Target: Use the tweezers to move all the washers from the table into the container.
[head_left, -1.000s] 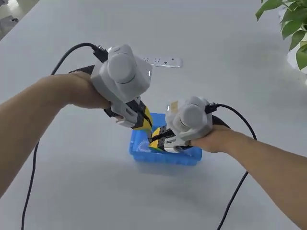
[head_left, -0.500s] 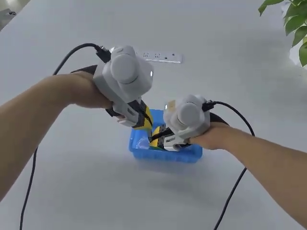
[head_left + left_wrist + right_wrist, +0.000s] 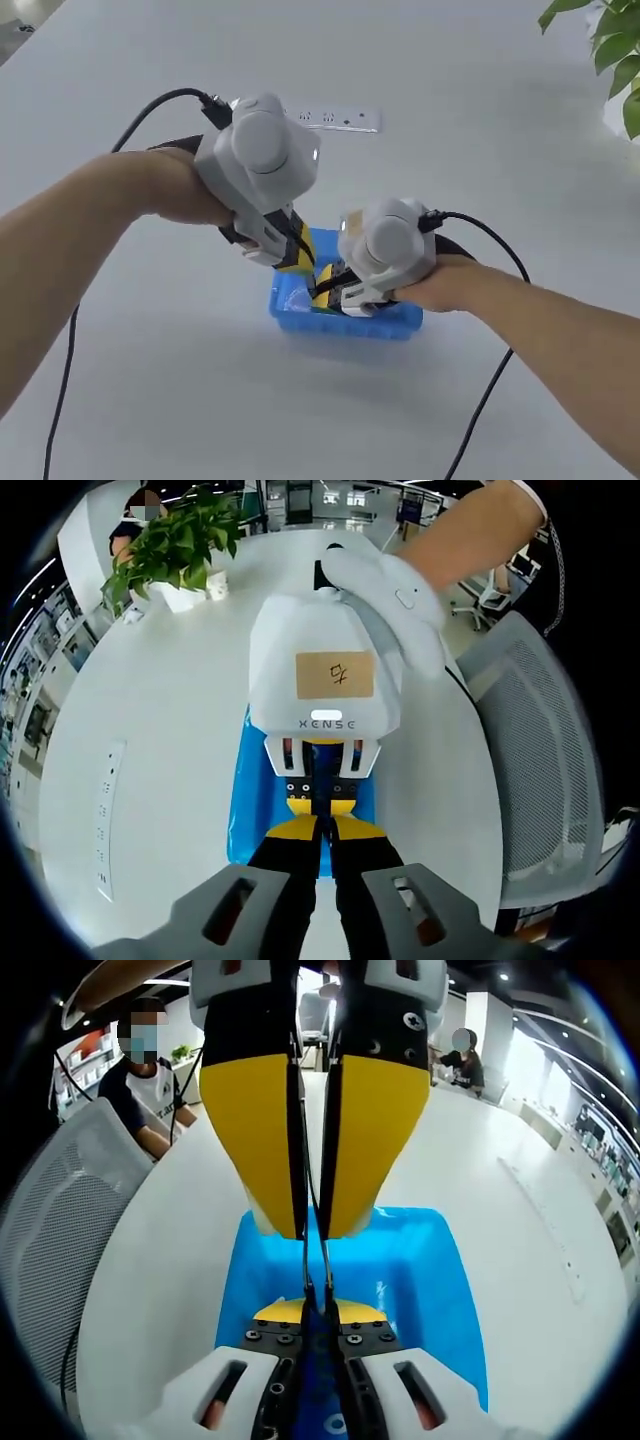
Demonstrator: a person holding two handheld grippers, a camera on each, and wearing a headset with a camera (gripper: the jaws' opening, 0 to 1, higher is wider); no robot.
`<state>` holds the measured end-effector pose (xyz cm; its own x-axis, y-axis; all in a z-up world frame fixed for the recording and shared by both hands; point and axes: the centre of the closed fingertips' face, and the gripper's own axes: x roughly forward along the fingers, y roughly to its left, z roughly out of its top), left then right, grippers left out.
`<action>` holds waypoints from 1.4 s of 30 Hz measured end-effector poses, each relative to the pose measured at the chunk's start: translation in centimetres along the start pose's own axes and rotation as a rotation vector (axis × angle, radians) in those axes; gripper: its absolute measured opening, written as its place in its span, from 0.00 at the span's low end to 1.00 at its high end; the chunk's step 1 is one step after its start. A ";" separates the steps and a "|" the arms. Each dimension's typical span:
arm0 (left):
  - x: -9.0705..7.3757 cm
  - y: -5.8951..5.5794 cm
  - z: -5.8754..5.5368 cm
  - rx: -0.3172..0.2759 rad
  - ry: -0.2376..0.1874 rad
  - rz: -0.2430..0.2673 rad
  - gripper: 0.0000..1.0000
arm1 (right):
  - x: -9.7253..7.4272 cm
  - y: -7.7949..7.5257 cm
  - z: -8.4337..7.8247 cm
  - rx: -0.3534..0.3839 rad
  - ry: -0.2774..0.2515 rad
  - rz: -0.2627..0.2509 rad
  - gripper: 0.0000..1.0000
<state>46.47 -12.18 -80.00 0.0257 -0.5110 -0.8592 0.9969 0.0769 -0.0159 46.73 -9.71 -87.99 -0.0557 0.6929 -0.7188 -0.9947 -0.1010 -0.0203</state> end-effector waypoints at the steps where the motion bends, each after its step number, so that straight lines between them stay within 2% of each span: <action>1: 0.0 0.0 0.0 0.001 0.000 -0.001 0.07 | -0.1 0.0 0.1 0.000 -0.003 0.000 0.10; 20: -1.5 -0.3 0.8 0.009 -0.009 0.013 0.07 | -1.3 0.1 1.4 -0.022 -0.035 -0.025 0.10; 34: -3.3 -0.6 2.4 0.015 -0.026 0.044 0.06 | -3.0 0.1 2.9 -0.027 -0.068 -0.068 0.09; 42: -3.8 -1.3 3.2 0.022 -0.032 0.043 0.06 | -4.2 0.9 3.2 -0.031 -0.078 -0.088 0.11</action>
<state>45.31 -13.12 -75.10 0.0709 -0.5344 -0.8422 0.9962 0.0805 0.0328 45.77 -10.40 -82.71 0.0240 0.7535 -0.6570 -0.9929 -0.0587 -0.1035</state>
